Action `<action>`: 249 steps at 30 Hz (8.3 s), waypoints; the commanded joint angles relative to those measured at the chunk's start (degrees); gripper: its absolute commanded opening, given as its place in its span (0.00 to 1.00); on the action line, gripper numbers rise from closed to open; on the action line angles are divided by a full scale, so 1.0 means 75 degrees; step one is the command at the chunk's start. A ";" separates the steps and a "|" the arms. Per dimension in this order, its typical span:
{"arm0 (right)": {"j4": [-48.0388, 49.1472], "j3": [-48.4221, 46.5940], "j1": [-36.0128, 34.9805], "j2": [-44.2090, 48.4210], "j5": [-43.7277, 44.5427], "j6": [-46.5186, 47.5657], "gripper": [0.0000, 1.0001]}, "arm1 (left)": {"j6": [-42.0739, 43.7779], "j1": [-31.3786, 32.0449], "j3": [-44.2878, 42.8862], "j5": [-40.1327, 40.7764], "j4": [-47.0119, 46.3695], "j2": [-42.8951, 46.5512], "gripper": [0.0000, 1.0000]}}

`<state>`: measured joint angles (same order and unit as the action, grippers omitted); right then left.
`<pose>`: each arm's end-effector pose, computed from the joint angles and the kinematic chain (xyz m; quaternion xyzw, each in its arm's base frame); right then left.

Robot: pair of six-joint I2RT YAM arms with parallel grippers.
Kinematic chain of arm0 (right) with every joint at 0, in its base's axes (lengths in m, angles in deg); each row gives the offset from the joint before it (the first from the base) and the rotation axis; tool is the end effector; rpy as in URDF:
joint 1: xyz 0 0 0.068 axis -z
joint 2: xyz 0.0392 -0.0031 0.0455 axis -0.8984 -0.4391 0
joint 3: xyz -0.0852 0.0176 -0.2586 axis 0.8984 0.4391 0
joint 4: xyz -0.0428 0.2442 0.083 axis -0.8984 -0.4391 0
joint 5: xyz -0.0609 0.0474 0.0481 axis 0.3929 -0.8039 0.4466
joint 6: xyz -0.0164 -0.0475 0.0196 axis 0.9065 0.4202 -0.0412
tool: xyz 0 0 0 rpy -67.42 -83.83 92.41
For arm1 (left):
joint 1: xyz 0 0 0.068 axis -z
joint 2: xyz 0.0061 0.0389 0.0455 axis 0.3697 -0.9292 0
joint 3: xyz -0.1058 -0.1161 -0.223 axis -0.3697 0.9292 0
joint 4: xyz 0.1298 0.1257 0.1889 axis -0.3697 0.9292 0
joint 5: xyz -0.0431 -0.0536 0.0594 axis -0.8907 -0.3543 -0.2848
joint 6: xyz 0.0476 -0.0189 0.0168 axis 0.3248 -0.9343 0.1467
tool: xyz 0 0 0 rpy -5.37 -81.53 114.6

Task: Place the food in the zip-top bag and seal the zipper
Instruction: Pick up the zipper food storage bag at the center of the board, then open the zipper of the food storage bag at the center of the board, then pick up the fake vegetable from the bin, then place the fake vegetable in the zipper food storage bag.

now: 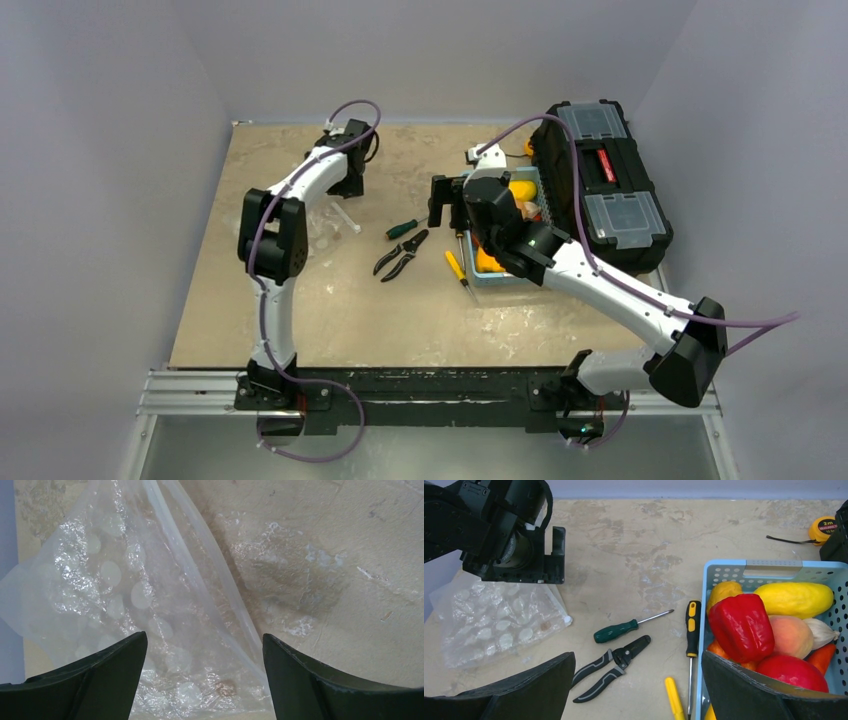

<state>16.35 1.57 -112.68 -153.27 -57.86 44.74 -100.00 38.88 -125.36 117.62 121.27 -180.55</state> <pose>0.2108 0.2135 0.3553 -0.0296 0.8136 0.1528 0.5602 0.4353 -0.1124 0.2094 -0.1257 0.9285 0.2253 0.2671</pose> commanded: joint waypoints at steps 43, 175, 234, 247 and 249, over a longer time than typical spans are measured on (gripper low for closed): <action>0.0568 0.0320 -0.0007 -0.0274 -0.0723 -0.0344 0.99 | -0.0391 -0.0795 -0.0870 -0.2214 0.1468 0.0922 0.00; 0.0781 0.1960 0.0727 0.0850 0.0173 -0.1034 0.96 | 0.2238 -0.0019 0.4623 -0.4316 0.0252 0.7082 0.00; 0.3969 0.2726 0.2424 -0.0037 -0.1690 0.1111 0.08 | 0.2333 -0.0007 0.4657 -0.5239 0.0115 0.6890 0.00; 0.6297 0.2897 0.0005 0.0479 -0.5771 0.0021 0.09 | 0.2311 -0.0007 0.4643 -0.5185 0.0115 0.7108 0.00; 0.6879 0.2729 -0.0202 -0.0015 -0.6234 -0.0500 0.09 | 0.2309 -0.0007 0.4660 -0.5207 0.0089 0.7144 0.00</action>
<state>56.39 25.59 -112.03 -148.92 -96.40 48.00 -82.40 38.60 -89.74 78.87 123.70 -128.86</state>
